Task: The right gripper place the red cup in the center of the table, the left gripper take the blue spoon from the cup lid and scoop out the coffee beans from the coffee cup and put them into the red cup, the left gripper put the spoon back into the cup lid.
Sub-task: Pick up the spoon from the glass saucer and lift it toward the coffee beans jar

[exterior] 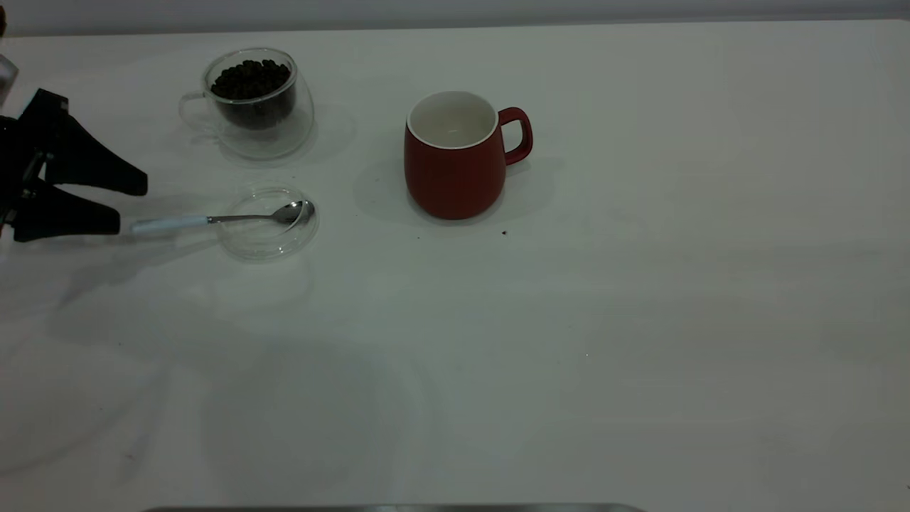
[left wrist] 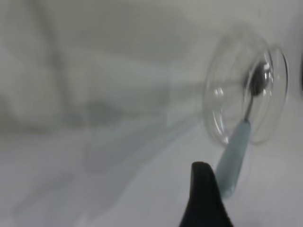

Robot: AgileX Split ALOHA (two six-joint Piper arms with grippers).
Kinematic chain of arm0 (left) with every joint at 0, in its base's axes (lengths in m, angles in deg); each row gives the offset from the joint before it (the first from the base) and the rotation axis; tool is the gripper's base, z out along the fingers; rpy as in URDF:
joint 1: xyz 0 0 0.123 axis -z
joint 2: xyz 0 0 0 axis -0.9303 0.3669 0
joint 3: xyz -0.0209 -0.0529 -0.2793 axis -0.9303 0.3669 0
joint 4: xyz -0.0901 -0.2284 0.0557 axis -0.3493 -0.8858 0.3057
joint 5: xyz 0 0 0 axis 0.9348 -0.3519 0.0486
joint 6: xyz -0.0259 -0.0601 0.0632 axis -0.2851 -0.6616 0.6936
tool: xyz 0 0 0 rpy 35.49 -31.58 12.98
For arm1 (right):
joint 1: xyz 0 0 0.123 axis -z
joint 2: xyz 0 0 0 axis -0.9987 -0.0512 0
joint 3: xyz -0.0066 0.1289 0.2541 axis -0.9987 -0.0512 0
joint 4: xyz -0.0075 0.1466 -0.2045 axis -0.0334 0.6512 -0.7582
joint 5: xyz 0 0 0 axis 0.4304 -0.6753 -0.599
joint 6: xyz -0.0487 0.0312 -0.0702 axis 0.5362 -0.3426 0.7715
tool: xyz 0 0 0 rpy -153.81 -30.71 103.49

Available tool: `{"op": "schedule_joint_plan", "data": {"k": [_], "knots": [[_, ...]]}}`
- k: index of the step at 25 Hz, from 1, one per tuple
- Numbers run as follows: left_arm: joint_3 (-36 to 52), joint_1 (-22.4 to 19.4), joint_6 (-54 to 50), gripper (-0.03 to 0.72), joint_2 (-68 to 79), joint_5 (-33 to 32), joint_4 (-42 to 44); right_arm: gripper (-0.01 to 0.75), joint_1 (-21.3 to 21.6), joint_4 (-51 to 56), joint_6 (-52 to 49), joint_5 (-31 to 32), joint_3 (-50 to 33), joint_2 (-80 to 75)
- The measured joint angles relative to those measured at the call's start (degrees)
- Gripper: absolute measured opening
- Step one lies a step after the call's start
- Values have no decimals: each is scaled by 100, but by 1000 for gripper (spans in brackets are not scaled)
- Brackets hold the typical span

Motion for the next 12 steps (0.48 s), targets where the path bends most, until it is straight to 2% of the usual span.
{"op": "schedule_joint_plan", "data": {"k": [5, 12], "knots": [[0, 0, -196, 570, 0, -2, 319, 505, 0, 0, 0, 0, 0, 0], [0, 190, -36, 570, 0, 204, -146, 505, 0, 0, 0, 0, 0, 0]]}}
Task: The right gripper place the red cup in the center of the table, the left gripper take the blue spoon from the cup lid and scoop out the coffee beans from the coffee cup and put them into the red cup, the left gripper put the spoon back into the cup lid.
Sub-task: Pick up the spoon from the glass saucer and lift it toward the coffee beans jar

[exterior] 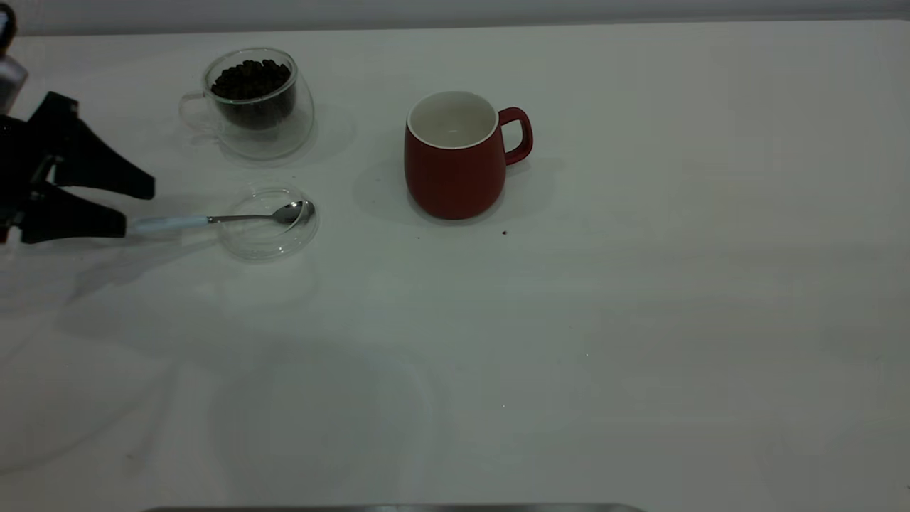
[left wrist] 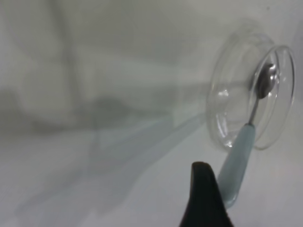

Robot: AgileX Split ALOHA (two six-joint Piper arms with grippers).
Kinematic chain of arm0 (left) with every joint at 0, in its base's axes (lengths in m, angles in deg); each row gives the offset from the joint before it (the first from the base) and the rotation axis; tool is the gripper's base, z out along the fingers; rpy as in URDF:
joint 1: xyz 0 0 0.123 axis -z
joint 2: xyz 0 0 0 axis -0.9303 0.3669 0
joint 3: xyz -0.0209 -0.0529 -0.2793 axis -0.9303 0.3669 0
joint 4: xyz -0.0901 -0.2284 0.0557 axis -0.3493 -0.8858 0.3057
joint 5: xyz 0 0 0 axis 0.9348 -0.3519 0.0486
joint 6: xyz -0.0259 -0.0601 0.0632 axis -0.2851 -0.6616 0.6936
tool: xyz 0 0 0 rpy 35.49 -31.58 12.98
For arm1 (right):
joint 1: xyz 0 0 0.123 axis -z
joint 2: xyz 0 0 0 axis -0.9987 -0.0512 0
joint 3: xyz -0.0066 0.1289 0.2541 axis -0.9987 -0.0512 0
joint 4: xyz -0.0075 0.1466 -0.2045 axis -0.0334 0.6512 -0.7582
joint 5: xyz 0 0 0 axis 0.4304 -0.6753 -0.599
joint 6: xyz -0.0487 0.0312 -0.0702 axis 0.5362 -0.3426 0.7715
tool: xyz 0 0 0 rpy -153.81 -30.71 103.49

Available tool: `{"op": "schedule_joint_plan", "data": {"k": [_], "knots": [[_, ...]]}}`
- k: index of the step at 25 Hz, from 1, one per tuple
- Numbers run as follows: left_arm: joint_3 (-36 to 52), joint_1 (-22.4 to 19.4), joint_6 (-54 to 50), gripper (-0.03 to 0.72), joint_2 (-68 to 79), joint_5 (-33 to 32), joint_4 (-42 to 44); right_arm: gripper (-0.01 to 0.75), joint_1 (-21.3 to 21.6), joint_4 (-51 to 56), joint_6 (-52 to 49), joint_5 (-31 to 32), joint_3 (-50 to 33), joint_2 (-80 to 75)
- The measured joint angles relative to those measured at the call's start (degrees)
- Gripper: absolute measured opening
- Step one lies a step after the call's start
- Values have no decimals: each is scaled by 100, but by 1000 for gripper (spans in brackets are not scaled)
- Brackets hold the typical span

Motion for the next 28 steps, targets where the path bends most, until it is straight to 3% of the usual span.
{"op": "schedule_joint_plan", "data": {"k": [6, 18, 28], "knots": [[0, 329, 66, 570, 0, 255, -9, 505, 0, 0, 0, 0, 0, 0], [351, 342, 72, 570, 0, 714, -213, 505, 0, 0, 0, 0, 0, 0], [834, 342, 1148, 570, 0, 712, -1891, 505, 0, 0, 0, 0, 0, 0]]}}
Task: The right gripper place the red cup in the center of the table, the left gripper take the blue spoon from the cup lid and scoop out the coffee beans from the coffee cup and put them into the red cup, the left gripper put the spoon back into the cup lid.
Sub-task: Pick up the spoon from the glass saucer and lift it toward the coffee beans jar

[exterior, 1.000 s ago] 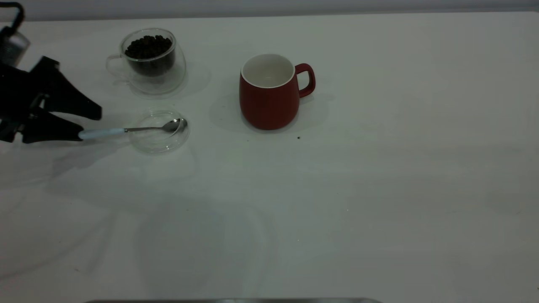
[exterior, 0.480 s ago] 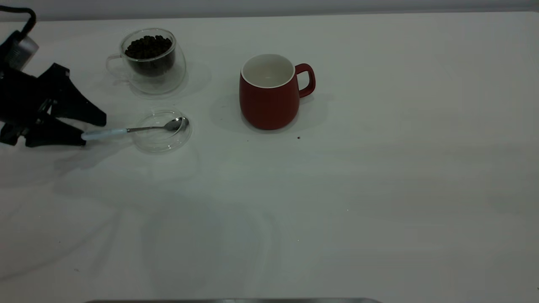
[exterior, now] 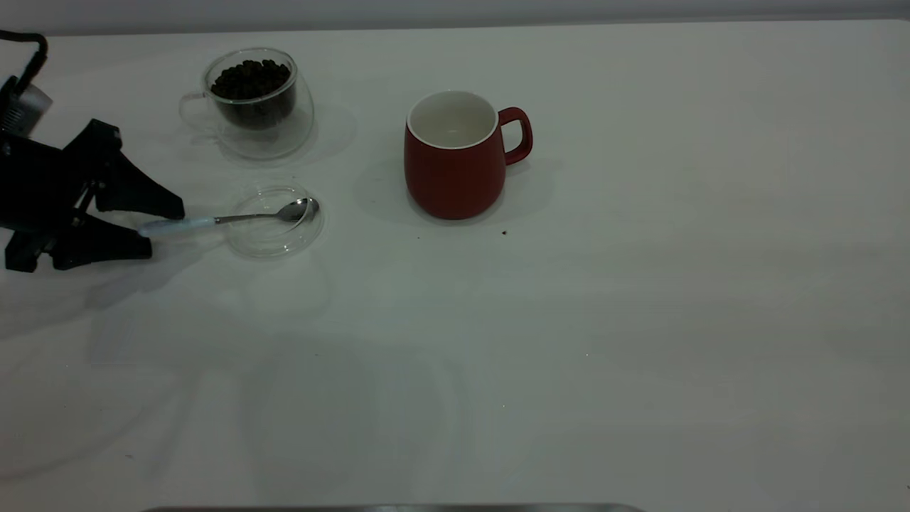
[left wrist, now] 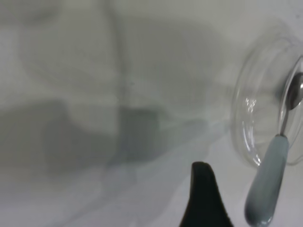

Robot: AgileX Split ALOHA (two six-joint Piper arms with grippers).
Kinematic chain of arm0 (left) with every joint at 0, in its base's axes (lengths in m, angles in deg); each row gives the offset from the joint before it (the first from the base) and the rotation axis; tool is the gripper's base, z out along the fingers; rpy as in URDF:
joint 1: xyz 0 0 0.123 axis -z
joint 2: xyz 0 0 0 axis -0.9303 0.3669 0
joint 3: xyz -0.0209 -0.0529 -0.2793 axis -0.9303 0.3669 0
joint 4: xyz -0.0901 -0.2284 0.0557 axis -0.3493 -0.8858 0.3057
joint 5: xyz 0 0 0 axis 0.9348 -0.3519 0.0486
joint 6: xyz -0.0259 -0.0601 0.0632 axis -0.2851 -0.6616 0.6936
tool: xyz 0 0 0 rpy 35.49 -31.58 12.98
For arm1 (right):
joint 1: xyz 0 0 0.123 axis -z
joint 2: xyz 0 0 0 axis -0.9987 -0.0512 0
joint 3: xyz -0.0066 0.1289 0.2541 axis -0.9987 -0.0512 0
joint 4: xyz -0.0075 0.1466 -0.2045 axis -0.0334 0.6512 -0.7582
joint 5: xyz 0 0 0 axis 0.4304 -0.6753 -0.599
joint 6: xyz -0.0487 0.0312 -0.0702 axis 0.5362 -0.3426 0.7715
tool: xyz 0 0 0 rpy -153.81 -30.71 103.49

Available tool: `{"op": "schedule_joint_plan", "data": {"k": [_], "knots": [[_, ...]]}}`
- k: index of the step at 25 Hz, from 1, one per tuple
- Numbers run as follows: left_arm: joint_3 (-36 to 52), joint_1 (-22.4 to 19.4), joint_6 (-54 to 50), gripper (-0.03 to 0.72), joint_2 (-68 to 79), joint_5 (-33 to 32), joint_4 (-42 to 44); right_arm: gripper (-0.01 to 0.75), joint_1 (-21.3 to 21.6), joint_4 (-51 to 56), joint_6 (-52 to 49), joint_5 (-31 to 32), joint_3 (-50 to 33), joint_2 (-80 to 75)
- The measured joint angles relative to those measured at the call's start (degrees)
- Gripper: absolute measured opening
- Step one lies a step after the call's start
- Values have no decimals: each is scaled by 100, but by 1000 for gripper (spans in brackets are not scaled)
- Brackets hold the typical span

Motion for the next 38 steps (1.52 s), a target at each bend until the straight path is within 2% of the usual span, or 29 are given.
{"op": "schedule_joint_plan", "data": {"k": [7, 15, 22, 29, 34, 38], "knots": [[364, 0, 939, 570, 0, -79, -966, 505, 0, 0, 0, 0, 0, 0], [364, 17, 1023, 567, 0, -233, -1069, 505, 0, 0, 0, 0, 0, 0], [364, 149, 1023, 512, 0, -246, -1069, 505, 0, 0, 0, 0, 0, 0], [364, 161, 1025, 494, 0, -157, -1069, 505, 0, 0, 0, 0, 0, 0], [364, 161, 1025, 393, 0, -95, -1069, 505, 0, 0, 0, 0, 0, 0], [364, 161, 1025, 237, 0, -86, -1069, 505, 0, 0, 0, 0, 0, 0]]}}
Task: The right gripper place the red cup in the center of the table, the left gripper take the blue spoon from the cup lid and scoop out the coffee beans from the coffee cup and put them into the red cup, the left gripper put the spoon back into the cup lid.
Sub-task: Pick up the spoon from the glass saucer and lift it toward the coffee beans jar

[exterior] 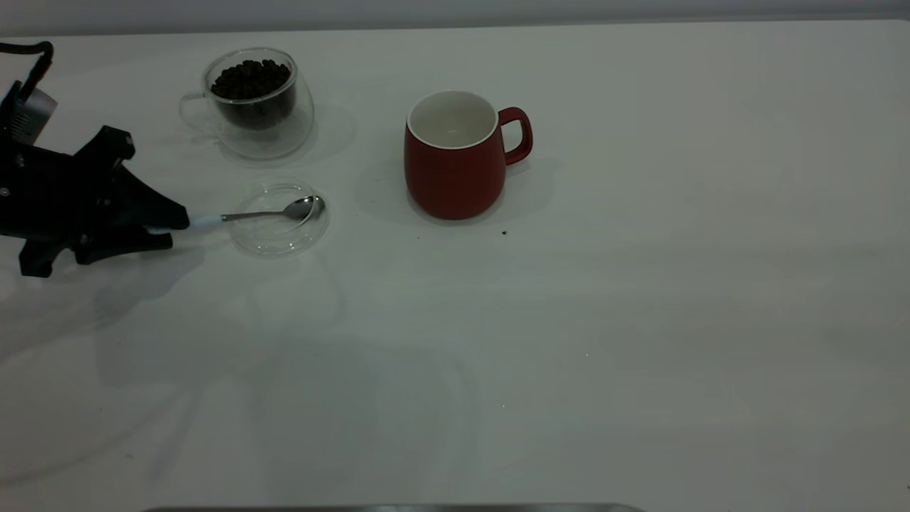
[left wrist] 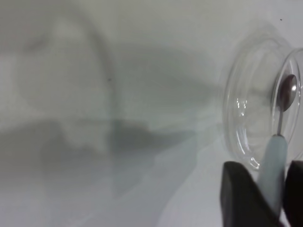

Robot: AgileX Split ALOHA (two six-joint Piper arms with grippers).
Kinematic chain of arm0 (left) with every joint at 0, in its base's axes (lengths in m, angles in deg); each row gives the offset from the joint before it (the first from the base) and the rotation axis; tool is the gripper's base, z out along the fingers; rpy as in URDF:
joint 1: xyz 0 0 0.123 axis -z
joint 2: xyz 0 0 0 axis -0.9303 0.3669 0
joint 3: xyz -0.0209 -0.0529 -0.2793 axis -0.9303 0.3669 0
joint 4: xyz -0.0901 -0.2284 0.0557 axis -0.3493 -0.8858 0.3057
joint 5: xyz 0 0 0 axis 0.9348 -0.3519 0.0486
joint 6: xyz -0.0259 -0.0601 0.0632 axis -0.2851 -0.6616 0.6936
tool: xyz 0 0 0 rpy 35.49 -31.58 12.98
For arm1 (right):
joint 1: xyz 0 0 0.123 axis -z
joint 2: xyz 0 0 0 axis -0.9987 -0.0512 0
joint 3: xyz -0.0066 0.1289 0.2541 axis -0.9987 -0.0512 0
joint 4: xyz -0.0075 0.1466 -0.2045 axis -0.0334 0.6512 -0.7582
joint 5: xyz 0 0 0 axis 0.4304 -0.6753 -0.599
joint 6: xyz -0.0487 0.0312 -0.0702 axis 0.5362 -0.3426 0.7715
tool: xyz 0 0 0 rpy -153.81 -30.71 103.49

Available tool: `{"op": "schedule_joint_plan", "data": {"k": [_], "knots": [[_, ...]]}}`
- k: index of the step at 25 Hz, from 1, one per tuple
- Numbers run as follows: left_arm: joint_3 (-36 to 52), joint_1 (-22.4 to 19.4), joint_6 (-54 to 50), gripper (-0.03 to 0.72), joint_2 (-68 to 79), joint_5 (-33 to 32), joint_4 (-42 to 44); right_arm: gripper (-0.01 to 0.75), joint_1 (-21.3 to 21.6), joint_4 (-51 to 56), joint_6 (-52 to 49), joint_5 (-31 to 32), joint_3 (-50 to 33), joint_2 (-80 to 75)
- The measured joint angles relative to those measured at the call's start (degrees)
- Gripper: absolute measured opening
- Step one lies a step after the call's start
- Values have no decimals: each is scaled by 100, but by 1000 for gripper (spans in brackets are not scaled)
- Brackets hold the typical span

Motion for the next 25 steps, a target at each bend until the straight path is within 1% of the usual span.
{"op": "schedule_joint_plan", "data": {"k": [2, 3, 11, 14, 18, 25], "knots": [[0, 0, 0, 198, 0, -139, -6, 505, 0, 0, 0, 0, 0, 0], [0, 0, 0, 190, -7, -189, -6, 505, 0, 0, 0, 0, 0, 0], [0, 10, -221, 188, -7, -230, 46, 505, 0, 0, 0, 0, 0, 0], [0, 10, -420, 177, -114, -231, 388, 505, 0, 0, 0, 0, 0, 0], [0, 10, -527, 131, -475, -203, 813, 505, 0, 0, 0, 0, 0, 0], [0, 10, -1013, 126, -1000, -49, 1071, 505, 0, 0, 0, 0, 0, 0]]}}
